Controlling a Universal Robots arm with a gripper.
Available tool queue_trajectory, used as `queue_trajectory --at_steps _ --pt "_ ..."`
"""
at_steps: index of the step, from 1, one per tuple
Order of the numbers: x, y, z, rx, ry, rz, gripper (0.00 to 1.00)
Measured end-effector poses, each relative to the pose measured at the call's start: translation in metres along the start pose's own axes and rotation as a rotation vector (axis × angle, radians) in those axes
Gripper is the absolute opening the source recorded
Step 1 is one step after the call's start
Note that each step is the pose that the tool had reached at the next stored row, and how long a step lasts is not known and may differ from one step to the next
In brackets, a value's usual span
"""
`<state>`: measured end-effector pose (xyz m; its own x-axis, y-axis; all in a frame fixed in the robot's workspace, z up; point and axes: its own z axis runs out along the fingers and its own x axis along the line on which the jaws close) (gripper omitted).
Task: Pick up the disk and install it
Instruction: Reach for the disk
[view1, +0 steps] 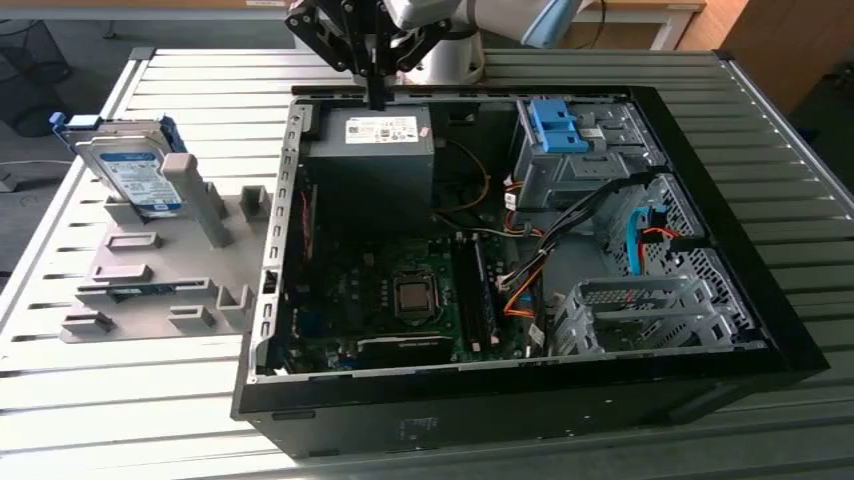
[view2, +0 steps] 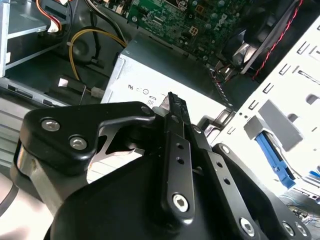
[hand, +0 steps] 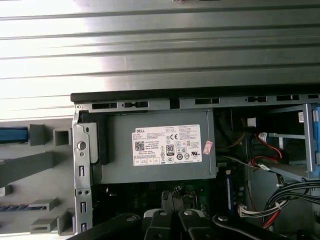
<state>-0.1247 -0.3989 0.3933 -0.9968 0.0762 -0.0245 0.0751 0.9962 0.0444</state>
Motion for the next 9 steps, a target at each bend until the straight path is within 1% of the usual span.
queue_trajectory --at_steps 9 --pt "0.0044 -0.0003 -0.0001 0.0001 0.0000 0.000 0.11"
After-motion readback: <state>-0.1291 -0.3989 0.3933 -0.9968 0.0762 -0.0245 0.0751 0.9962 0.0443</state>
